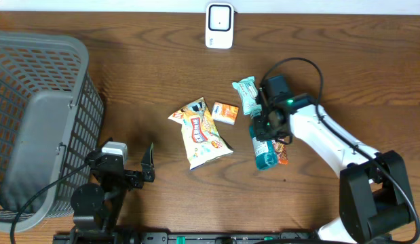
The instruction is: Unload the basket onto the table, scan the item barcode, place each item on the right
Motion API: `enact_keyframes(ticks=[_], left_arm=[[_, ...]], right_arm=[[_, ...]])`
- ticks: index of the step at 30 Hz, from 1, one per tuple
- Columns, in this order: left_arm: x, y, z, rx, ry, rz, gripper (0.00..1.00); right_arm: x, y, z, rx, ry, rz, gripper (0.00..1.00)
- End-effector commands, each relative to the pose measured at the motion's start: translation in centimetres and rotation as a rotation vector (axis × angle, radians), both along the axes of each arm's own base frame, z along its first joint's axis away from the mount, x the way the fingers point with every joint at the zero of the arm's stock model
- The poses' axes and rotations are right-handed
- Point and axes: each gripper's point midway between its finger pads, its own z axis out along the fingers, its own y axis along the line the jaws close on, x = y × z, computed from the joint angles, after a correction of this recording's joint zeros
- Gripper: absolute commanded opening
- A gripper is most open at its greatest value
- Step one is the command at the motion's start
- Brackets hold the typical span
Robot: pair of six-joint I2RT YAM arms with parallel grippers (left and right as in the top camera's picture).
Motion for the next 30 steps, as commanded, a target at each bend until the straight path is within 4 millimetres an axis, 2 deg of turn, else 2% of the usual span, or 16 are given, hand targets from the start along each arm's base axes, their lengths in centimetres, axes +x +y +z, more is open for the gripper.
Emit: enact_keyframes(ticks=[1, 5, 9, 14, 16, 19, 23, 27, 30], left_arm=[[0.0, 0.2, -0.1, 0.015, -0.001, 0.008, 0.99], [0.0, 0.2, -0.1, 0.015, -0.001, 0.008, 0.99], [0.0, 0.2, -0.1, 0.015, -0.001, 0.008, 0.99], [0.0, 0.2, -0.1, 0.015, -0.001, 0.008, 0.99], [0.0, 0.2, -0.1, 0.015, -0.001, 0.008, 0.99], [0.0, 0.2, -0.1, 0.015, -0.001, 0.008, 0.99], [0.0, 0.2, -0.1, 0.015, -0.001, 0.008, 0.99], [0.0, 0.2, -0.1, 0.015, -0.001, 0.008, 0.99], [0.0, 0.2, -0.1, 0.015, -0.001, 0.008, 0.99]], right_arm=[[1.1, -1.0, 0.2, -0.214, -0.091, 0.044, 0.19], [0.2, 0.8, 0.2, -0.23, -0.099, 0.107, 0.22], [-0.5, 2.5, 0.2, -0.226, -0.113, 0.158, 0.33], [-0.3, 2.7, 0.5, -0.211, -0.115, 0.135, 0.38], [0.1, 3.1, 1.3, -0.201, -0.12, 0.135, 0.42], [1.0, 4.5, 3.7, -0.149, -0.13, 0.14, 0.43], [1.6, 4.9, 5.3, -0.14, -0.143, 0.139, 0.53], [0.9, 4.5, 7.6, -0.155, -0.1, 0.101, 0.69], [-0.7, 3.3, 10.5, -0.175, -0.057, 0.05, 0.76]])
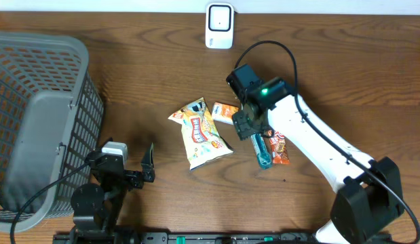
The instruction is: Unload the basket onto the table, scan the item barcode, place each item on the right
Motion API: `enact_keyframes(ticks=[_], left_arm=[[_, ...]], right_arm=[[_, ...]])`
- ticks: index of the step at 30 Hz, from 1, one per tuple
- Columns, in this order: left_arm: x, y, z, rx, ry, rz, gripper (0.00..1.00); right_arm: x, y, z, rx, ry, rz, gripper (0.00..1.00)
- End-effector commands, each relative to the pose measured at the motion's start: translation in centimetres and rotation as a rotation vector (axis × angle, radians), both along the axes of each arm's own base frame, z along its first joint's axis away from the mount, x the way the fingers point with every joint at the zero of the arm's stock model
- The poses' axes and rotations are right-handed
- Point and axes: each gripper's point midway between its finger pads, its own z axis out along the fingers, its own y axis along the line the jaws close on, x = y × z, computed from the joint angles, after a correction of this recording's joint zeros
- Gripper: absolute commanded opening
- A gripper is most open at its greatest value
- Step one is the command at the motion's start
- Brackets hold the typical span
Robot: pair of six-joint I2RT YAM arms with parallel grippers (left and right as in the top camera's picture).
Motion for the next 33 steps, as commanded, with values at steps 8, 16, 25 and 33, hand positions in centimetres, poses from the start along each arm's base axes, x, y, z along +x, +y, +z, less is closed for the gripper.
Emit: enact_keyframes(ticks=[8, 16, 25, 33], left_arm=[[0.0, 0.2, -0.1, 0.016, 0.0, 0.009, 0.99], [0.0, 0.2, -0.1, 0.016, 0.0, 0.009, 0.99], [0.0, 0.2, -0.1, 0.016, 0.0, 0.009, 0.99], [0.0, 0.2, -0.1, 0.016, 0.0, 0.009, 0.99]], right_arm=[[-3.7, -6.0, 12.8, 0.09, -0.343, -0.292, 0.99], [-5.4, -5.0, 6.8, 0.327, -0.442, -0.298, 0.99], [-5.1, -3.9, -1.4, 0.351, -0.414, -0.271, 0.99], [-6.0, -4.1, -4.0, 0.254, -0.5, -0.204, 0.99]])
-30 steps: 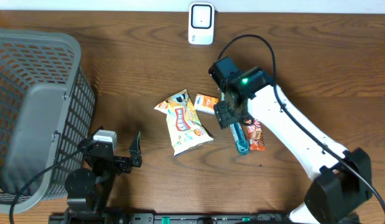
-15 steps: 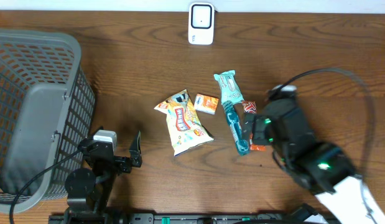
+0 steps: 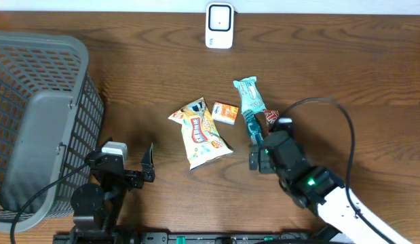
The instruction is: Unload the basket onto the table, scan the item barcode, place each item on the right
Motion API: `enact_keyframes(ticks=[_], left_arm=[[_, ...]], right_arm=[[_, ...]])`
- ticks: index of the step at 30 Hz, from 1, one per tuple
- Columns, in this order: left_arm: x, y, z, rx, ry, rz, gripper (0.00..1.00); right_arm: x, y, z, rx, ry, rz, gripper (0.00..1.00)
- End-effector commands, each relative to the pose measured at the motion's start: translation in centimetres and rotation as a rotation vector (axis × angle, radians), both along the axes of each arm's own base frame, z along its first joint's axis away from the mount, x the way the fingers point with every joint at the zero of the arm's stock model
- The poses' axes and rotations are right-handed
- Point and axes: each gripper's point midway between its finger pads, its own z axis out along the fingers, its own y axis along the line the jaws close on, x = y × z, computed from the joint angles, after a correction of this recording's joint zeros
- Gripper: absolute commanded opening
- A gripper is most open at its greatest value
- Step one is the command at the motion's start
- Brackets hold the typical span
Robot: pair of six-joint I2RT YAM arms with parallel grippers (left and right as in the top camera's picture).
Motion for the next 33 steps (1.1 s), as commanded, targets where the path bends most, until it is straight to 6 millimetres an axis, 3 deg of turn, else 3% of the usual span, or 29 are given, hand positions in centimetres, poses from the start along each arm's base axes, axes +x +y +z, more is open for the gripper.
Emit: enact_keyframes(ticks=[1, 10, 15, 18, 19, 22, 25, 27, 33], left_arm=[[0.0, 0.2, -0.1, 0.015, -0.001, 0.005, 0.99], [0.0, 0.2, -0.1, 0.015, -0.001, 0.005, 0.99], [0.0, 0.2, -0.1, 0.015, -0.001, 0.005, 0.99], [0.0, 0.2, -0.1, 0.015, -0.001, 0.005, 0.99], [0.0, 0.2, -0.1, 0.015, -0.001, 0.005, 0.99], [0.0, 0.2, -0.1, 0.015, -0.001, 0.005, 0.99], [0.0, 0.2, -0.1, 0.015, -0.001, 0.005, 0.99], [0.0, 0.2, -0.1, 0.015, -0.001, 0.005, 0.99], [0.0, 0.2, -0.1, 0.015, -0.001, 0.005, 0.99]], right_arm=[[-0.6, -0.2, -1.6, -0.039, -0.035, 0.007, 0.99], [0.0, 0.5, -3.7, -0.026, -0.103, 0.058, 0.99], [-0.2, 1.1, -6.9, -0.046, -0.037, 0.083, 0.95], [-0.5, 0.9, -8.6, -0.082, 0.008, 0.084, 0.83], [-0.5, 0.8, -9.1, -0.089, 0.018, 0.084, 0.74], [-0.4, 0.8, -9.2, -0.094, 0.017, 0.08, 0.28], [-0.1, 1.0, -9.0, -0.085, 0.002, 0.078, 0.1], [0.2, 1.3, -8.3, -0.087, -0.018, 0.098, 0.01], [1.7, 3.0, -3.1, -0.047, -0.136, 0.177, 0.01]])
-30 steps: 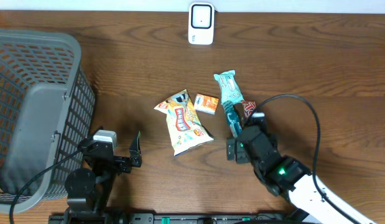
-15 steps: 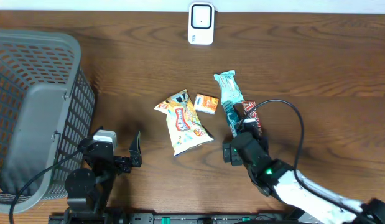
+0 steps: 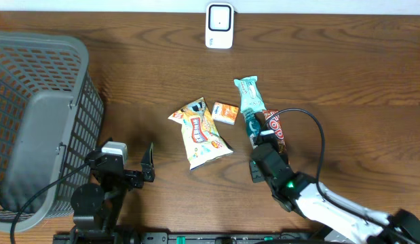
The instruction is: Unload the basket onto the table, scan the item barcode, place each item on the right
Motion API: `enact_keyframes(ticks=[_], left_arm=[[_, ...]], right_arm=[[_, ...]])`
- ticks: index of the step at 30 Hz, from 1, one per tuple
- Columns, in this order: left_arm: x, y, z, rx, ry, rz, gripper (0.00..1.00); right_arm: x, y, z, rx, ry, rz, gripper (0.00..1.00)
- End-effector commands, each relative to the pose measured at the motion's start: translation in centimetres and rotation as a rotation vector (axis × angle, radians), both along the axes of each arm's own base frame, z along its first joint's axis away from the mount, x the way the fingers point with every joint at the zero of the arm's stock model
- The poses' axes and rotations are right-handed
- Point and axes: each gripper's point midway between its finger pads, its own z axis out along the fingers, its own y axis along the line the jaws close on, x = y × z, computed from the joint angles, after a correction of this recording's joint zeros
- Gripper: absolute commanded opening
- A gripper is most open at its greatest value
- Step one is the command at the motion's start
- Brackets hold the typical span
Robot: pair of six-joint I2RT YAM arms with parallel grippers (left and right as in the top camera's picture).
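The white barcode scanner (image 3: 219, 26) stands at the table's far edge. Mid-table lie a yellow snack bag (image 3: 200, 133), a small orange box (image 3: 225, 112), a teal packet (image 3: 248, 94), a teal bottle (image 3: 252, 125) and a brown-red bar (image 3: 274, 123). My right gripper (image 3: 262, 144) hovers at the near ends of the bottle and the bar. Its wrist covers the fingers, so whether they hold anything is hidden. My left gripper (image 3: 123, 163) rests open near the front edge with nothing in it.
A large grey mesh basket (image 3: 40, 54) fills the left side, close to the left arm. The right arm's black cable (image 3: 320, 135) loops over the table to the right of the bar.
The right arm has pulled a little further toward the front edge. The brown-red bar shows more fully beside the bottle. The left arm has not moved.
My right gripper first reached in from the right over the teal bottle. It then sat further left, at the bottle's top and covering the teal packet. Later the arm stood at the front edge, with bottle and bar lying further back under the packet. They lie there now.
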Motion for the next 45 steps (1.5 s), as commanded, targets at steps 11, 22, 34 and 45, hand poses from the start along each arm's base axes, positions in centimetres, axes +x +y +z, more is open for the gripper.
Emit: enact_keyframes(ticks=[11, 22, 34, 45], left_arm=[[0.0, 0.2, -0.1, 0.015, 0.0, 0.006, 0.99], [0.0, 0.2, -0.1, 0.015, 0.0, 0.006, 0.99], [0.0, 0.2, -0.1, 0.015, 0.0, 0.006, 0.99], [0.0, 0.2, -0.1, 0.015, 0.0, 0.006, 0.99]], right_arm=[[-2.3, 5.7, 13.4, 0.348, -0.226, 0.436, 0.01], [-8.7, 7.1, 18.1, 0.543, -0.258, 0.733, 0.01], [-8.2, 7.2, 21.5, 0.483, -0.406, 0.809, 0.01], [-2.9, 5.1, 19.4, 0.268, -0.452, 0.595, 0.01]])
